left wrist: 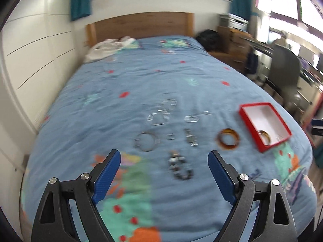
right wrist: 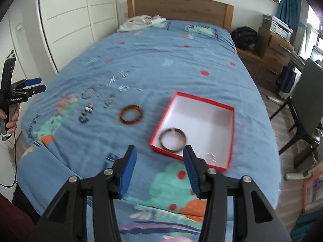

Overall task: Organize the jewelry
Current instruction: 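Lift both tools out of the box and move back over the jewelry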

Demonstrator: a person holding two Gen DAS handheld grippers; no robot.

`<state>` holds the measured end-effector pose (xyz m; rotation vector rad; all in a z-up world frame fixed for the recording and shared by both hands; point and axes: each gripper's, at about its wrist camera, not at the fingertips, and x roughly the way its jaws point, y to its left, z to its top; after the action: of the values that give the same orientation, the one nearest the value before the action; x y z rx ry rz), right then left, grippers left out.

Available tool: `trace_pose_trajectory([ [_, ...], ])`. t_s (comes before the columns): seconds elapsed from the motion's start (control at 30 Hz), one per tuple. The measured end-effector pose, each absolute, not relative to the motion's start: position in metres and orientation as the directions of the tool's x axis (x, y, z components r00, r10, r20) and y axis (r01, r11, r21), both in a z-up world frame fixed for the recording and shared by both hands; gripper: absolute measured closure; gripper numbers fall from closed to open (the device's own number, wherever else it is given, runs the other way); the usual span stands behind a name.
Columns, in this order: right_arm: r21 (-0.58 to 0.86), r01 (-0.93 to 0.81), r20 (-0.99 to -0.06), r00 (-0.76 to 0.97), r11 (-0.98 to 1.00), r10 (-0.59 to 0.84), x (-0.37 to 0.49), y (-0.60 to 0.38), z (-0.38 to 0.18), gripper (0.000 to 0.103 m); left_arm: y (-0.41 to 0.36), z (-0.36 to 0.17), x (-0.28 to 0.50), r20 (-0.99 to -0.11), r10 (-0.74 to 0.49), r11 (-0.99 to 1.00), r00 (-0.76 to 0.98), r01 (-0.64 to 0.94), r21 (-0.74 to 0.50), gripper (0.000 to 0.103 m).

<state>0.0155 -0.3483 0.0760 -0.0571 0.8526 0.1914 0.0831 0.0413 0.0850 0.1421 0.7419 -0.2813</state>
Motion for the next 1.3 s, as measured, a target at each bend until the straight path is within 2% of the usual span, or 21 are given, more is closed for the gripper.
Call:
trace_pose_trajectory([
  [0.13, 0.054, -0.194, -0.737, 0.654, 0.98, 0.17, 0.022, -0.327, 0.076, 0.057, 0.077, 0.076, 0.082, -0.685, -0.13, 0.975, 0.717, 0.218, 0.042, 0.016],
  [0.33, 0.087, -0.181, -0.732, 0.655, 0.98, 0.186, 0.041, -0.302, 0.063, 0.057, 0.102, 0.044, 0.09, -0.716, -0.115, 0.987, 0.688, 0.163, -0.001, 0.016],
  [0.7, 0.115, -0.176, -0.759, 0.619, 0.978, 0.201, 0.081, -0.282, 0.024, 0.057, 0.092, -0.002, 0.113, -0.764, -0.143, 0.984, 0.629, 0.174, -0.04, 0.016],
  [1.3, 0.171, -0.209, -0.778, 0.571, 0.963, 0.262, 0.138, -0.239, -0.021, 0.057, 0.088, -0.04, 0.157, -0.799, -0.151, 0.982, 0.582, 0.184, -0.051, 0.02],
])
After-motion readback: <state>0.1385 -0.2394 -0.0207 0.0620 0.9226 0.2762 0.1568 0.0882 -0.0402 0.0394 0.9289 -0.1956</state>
